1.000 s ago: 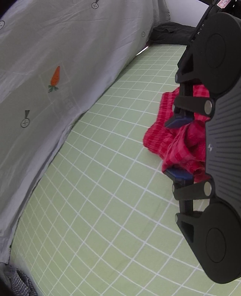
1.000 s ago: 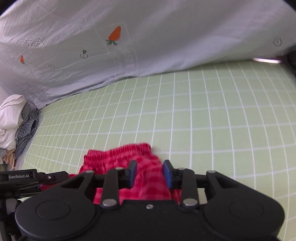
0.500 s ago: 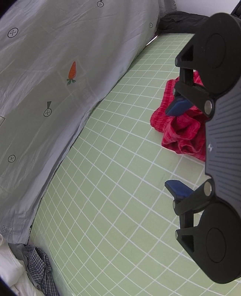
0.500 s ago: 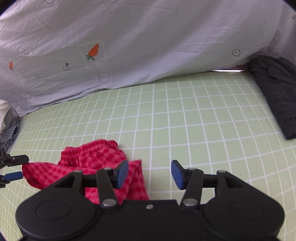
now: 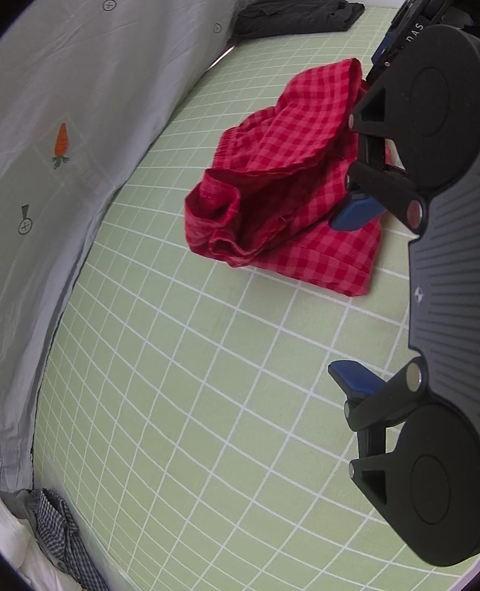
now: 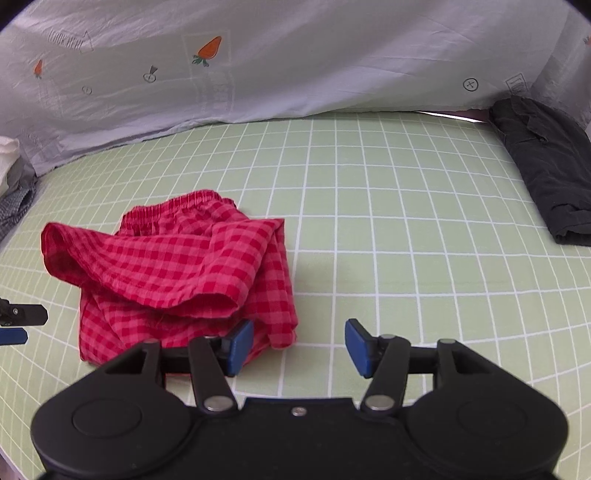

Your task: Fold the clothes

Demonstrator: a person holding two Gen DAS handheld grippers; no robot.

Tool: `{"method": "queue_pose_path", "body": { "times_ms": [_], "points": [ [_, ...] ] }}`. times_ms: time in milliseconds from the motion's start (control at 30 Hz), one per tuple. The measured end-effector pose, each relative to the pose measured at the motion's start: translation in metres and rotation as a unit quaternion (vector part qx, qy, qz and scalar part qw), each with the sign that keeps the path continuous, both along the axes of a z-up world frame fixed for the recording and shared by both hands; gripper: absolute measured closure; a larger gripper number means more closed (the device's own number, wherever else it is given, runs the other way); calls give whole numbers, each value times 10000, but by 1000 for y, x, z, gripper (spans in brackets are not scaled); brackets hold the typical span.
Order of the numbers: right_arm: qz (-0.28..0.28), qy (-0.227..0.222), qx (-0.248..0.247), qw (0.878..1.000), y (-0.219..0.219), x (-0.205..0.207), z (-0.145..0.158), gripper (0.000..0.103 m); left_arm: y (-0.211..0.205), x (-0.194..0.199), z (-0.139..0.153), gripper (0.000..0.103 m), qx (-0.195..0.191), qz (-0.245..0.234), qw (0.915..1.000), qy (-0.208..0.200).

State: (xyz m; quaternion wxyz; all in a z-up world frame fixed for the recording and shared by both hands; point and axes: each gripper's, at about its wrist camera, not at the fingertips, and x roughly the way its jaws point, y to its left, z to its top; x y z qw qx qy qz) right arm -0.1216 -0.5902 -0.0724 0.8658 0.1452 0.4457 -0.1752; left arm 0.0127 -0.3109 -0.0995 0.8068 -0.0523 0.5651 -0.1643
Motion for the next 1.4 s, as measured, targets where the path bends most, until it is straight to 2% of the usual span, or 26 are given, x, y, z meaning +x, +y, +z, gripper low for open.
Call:
{"method": "queue_pose_path", "body": {
  "times_ms": [300,433,600,733,833,967,1133,1200,1267,1300,1333,1367,1400],
  "points": [
    [517,260,-293,9979,10,36,-7,47,-26,30,-21,26,140,-173,9995,213],
    [598,100,-244,9979,-7,67,0,47,-36,65,-15,25,-2,-24,10000,-36],
    [313,-399,-130,9986,-31,118,14,47,-44,109,-2,25,-40,355,9979,-539],
    [100,-547,-103,9984,-43,123,18,47,-35,118,8,25,-109,644,9949,-765],
    [19,-484,97,9988,-45,111,13,46,-22,109,1,22,-307,742,9954,-515],
    [-152,-258,479,9984,-42,89,-2,41,-20,81,-13,22,-266,419,9987,-127],
    [-196,-127,862,9960,-32,65,-15,41,-20,48,-33,24,-322,15,9989,351],
    [-195,-86,905,9957,-30,60,-18,42,-24,39,-40,36,-257,-160,9987,420],
    [-193,-77,978,9950,-29,56,-20,51,-30,31,-46,52,-177,-339,9984,421],
    [-185,-106,1061,9941,-30,55,-21,56,-32,28,-47,54,-136,-386,9986,342],
    [-179,-123,1125,9934,-31,55,-22,58,-34,27,-47,71,-126,-431,9985,313],
    [-161,-135,1172,9929,-31,55,-22,66,-35,27,-48,95,-130,-435,9984,335],
    [-136,-154,1195,9926,-32,54,-22,80,-35,27,-48,98,-127,-399,9985,355]
  ]
}}
